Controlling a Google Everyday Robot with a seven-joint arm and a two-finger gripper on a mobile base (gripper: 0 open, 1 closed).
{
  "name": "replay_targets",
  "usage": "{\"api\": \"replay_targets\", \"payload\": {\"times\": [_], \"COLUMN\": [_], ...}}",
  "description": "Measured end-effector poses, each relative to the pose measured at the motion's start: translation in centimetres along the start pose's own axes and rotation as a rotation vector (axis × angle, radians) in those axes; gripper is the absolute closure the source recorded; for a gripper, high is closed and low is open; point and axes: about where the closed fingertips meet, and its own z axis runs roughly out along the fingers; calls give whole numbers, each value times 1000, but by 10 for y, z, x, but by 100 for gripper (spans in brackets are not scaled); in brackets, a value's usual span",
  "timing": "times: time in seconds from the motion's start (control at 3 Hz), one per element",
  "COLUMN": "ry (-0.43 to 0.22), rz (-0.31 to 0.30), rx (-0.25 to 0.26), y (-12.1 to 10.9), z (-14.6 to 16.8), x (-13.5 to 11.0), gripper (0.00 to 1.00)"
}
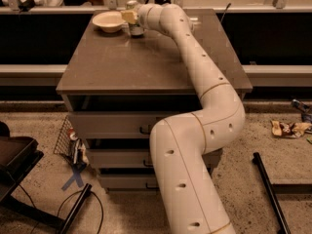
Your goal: Move 7up can near paper bowl
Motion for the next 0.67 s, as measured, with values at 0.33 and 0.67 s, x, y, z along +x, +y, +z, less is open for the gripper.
{"api": "replay_targets", "payload": {"times": [0.33,0.67], "ry": [2,2], "rz": [1,1], "rx": [-3,-3], "y": [2,2], "z": [2,2], "x": [2,2], "gripper": [0,0]}}
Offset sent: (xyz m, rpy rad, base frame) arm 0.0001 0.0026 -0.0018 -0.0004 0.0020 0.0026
